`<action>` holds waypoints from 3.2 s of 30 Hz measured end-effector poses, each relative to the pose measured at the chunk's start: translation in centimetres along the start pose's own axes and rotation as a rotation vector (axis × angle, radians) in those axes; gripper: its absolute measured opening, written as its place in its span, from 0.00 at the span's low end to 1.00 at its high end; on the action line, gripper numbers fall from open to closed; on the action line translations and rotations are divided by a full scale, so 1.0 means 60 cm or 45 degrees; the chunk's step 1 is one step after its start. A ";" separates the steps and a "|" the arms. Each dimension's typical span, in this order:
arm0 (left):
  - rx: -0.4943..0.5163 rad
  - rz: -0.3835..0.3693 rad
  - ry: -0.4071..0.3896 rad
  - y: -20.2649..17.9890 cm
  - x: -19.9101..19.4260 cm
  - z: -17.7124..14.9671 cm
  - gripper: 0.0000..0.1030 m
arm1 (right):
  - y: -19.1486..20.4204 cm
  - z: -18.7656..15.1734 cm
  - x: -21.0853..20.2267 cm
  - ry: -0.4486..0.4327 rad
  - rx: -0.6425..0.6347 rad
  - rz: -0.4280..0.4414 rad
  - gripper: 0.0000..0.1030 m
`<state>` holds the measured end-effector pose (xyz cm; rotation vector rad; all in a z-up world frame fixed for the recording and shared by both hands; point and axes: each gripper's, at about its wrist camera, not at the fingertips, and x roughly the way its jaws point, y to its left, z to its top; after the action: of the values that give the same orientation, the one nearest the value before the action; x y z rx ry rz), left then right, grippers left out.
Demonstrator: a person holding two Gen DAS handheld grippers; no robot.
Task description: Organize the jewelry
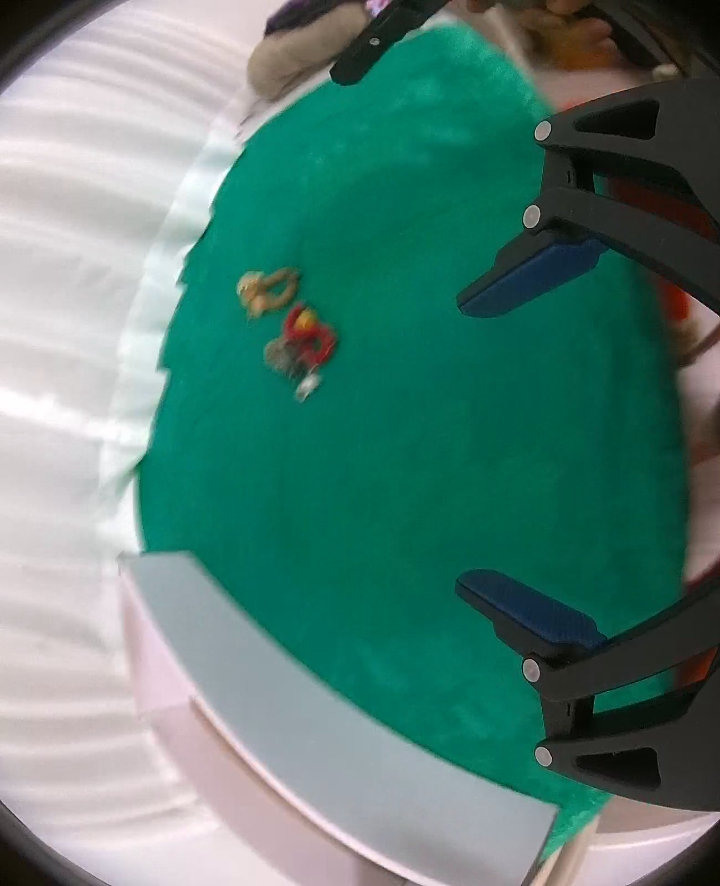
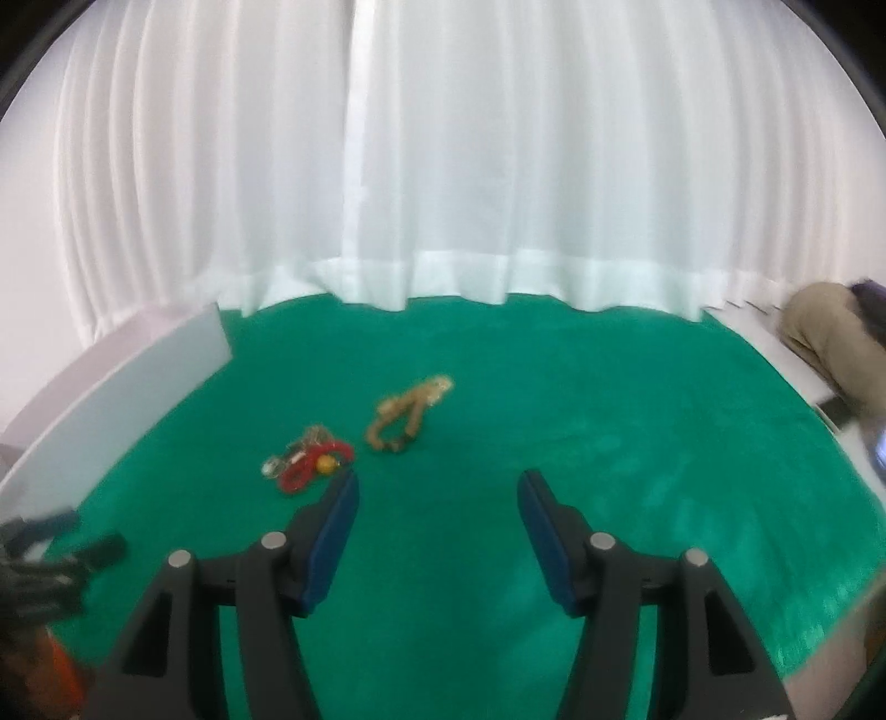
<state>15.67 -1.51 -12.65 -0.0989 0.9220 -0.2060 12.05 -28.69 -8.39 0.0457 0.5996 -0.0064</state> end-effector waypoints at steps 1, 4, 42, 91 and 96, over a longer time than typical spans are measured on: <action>0.004 -0.033 -0.009 0.000 -0.009 0.004 0.91 | 0.001 0.005 -0.012 0.000 -0.011 0.025 0.59; -0.006 -0.027 -0.095 0.005 -0.033 0.007 0.91 | 0.013 0.025 -0.046 -0.018 -0.117 -0.026 0.61; 0.050 -0.049 0.385 -0.122 0.302 0.262 0.70 | -0.125 0.056 0.129 0.426 0.183 0.176 0.61; -0.005 -0.003 0.241 0.069 0.184 0.168 0.32 | 0.117 0.073 0.410 0.678 0.233 0.224 0.15; 0.006 -0.016 0.263 0.057 0.203 0.171 0.36 | 0.087 0.083 0.390 0.716 0.187 0.211 0.15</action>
<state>31.45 -0.87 -16.55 -0.0801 1.1265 -0.2329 34.25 -23.54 -17.26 0.2453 1.1556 0.1265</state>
